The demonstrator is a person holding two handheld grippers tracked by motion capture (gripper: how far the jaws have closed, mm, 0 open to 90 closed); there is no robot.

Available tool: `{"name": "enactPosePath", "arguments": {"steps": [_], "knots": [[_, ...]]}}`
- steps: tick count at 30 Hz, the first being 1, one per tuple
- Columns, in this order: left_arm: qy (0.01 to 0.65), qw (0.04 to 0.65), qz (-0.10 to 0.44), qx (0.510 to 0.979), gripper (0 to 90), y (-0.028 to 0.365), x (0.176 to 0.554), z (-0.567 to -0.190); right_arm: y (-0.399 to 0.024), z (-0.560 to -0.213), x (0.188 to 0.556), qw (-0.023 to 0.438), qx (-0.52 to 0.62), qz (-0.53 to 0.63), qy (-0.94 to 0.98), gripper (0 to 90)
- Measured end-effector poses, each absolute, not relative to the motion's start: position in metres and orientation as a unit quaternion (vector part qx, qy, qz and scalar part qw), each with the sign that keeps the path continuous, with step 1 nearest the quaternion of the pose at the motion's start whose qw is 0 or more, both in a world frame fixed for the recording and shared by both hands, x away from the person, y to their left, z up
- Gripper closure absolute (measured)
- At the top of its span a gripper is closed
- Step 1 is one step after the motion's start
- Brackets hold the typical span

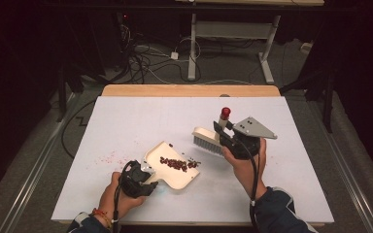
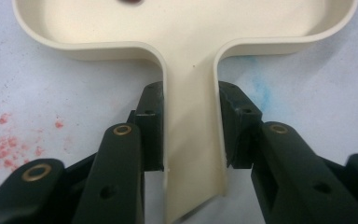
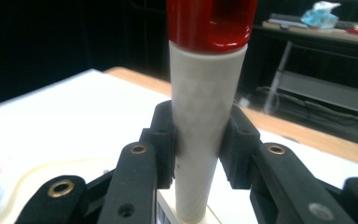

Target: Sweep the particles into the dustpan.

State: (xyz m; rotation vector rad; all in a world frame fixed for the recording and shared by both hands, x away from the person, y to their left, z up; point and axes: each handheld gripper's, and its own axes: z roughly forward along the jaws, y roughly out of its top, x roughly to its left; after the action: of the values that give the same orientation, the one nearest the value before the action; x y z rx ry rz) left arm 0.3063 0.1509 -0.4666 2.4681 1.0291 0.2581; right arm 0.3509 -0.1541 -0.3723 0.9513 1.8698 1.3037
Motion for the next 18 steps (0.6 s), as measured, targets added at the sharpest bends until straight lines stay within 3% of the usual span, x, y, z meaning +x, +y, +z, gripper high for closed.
{"name": "enactPosePath", "arguments": {"steps": [18], "knots": [[0.381, 0.224, 0.098, 0.892, 63.6, 0.147, 0.304, -0.468, -0.105, -0.385, 0.305, 0.273, 0.299, 0.515, 0.756, 70.3]]}}
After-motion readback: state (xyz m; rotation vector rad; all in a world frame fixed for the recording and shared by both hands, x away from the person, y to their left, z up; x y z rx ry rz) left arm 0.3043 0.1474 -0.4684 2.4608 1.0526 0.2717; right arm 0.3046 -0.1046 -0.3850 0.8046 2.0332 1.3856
